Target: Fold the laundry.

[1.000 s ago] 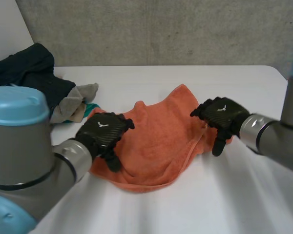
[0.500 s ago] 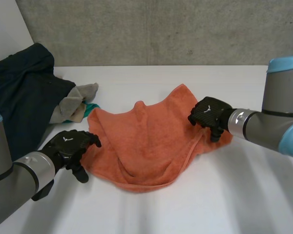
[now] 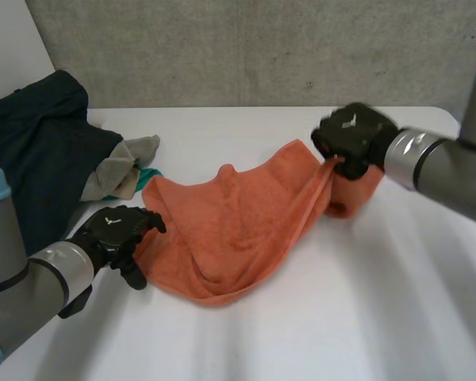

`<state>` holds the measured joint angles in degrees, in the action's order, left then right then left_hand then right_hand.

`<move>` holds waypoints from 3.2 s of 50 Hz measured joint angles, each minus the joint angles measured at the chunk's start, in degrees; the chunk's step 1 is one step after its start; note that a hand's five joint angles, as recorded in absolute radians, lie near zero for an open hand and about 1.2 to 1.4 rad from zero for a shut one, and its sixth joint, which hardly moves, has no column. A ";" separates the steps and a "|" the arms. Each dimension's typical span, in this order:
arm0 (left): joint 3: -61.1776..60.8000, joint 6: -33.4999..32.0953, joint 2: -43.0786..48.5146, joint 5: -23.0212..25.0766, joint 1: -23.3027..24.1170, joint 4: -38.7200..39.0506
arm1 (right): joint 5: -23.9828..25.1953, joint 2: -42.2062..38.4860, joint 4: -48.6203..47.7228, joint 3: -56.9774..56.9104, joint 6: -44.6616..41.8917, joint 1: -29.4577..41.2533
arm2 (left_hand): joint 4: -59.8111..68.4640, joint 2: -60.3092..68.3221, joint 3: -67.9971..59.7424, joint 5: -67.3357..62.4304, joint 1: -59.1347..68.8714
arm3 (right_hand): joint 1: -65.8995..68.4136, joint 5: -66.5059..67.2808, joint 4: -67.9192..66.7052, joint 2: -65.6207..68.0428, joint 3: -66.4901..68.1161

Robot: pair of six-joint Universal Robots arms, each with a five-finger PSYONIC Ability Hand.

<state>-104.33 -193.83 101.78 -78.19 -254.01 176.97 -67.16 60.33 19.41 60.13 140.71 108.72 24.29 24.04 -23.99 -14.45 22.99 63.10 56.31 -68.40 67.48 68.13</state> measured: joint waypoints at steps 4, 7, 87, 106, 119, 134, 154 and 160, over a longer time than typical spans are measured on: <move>1.96 0.60 3.43 -1.14 1.31 -0.27 | -1.26 8.37 4.37 -0.34 3.87 1.96 | 0.00 0.00 0.00 0.00 0.00 | 0.00 0.00 0.00 0.00 0.00; 3.38 1.49 5.65 -2.11 2.23 -1.03 | -2.92 12.30 7.68 -1.53 4.63 3.49 | 0.24 0.27 -0.25 -0.16 0.43 | 0.00 1.05 0.00 0.00 0.00; 62.11 2.65 13.49 -10.79 0.22 24.19 | -16.05 -0.42 -26.52 -28.09 8.35 -3.61 | 44.25 44.56 -44.15 -42.59 43.19 | 0.00 2.30 -0.26 0.10 0.11; 11.94 6.28 4.11 -2.79 -3.61 30.82 | -4.72 7.32 -19.35 12.19 8.98 -8.68 | 44.26 44.58 -44.16 -42.72 43.18 | 0.73 2.51 -0.28 0.11 0.19; 3.83 -1.41 15.91 -1.80 -3.81 32.76 | -4.02 -6.83 -20.02 17.51 9.81 -9.95 | 44.26 44.58 -44.16 -42.73 43.19 | 0.70 0.07 2.16 -1.50 -1.94; 3.48 -0.95 10.58 -2.44 -4.72 28.73 | -6.26 -8.37 -10.49 13.44 16.85 -13.77 | 44.26 44.58 -44.16 -42.72 43.19 | -21.17 -26.74 27.47 -25.75 -26.81; 3.47 -1.14 10.05 -2.68 -7.49 28.07 | -2.13 -7.23 -4.71 14.53 8.90 -17.45 | 44.26 44.58 -44.16 -42.73 43.19 | -31.71 -37.47 37.85 -37.11 -37.75; 3.47 -0.94 9.97 -2.54 -7.24 27.97 | -1.22 -8.50 -7.65 16.34 4.85 -17.30 | 44.26 44.59 -44.16 -42.73 43.19 | -31.57 -35.77 37.68 -36.90 -37.34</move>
<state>-100.86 -194.77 111.75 -80.74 -261.25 204.94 -68.38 51.82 11.76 76.46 145.56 91.42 68.56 68.63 -68.15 -57.18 66.17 31.53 20.55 -30.72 30.57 30.79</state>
